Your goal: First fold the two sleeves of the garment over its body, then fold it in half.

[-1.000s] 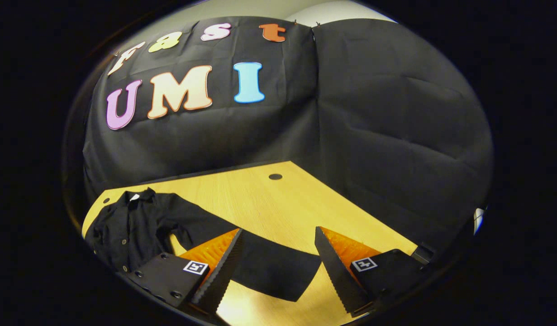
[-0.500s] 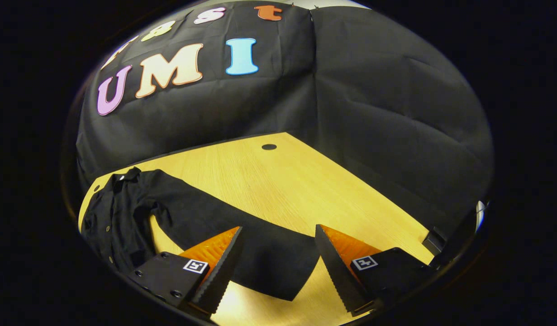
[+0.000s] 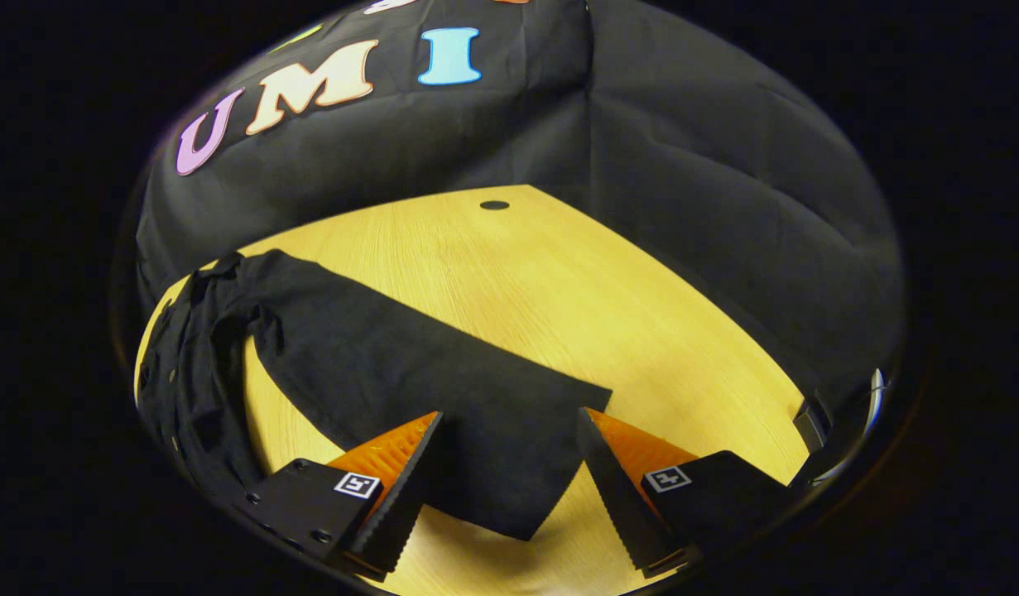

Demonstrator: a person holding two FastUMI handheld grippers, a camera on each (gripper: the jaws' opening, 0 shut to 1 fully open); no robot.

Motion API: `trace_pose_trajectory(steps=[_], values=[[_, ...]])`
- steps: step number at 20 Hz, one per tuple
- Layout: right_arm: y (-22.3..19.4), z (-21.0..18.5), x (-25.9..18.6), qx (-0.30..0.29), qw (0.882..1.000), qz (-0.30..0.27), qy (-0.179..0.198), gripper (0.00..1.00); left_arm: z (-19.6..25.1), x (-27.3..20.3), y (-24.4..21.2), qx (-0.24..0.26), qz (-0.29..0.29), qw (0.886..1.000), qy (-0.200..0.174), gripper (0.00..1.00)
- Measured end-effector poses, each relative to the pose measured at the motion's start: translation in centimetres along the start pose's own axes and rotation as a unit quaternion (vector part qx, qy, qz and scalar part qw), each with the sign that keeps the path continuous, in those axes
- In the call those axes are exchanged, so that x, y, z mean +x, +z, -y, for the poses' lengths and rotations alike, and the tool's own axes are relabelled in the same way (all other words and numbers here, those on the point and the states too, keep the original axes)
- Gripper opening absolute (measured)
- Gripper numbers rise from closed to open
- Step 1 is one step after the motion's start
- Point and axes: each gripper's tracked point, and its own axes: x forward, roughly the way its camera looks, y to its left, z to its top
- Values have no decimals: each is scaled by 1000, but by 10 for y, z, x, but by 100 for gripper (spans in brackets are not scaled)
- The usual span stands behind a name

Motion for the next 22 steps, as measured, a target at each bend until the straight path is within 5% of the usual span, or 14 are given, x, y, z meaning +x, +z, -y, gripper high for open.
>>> trace_pose_trajectory(steps=[15,18,19,22], values=[[2,-4,1,9,1000,8,15,96,7,4,-15,-7,-18,1000,-13,91],[3,-6,0,4,1000,0,19,90,2,3,-13,-8,-18,1000,-11,91],[4,-6,1,3,1000,-2,17,78,2,4,-15,-9,-19,1000,-11,91],[4,-12,1,-2,1000,-2,27,68,0,3,-15,-10,-20,1000,-9,91]])
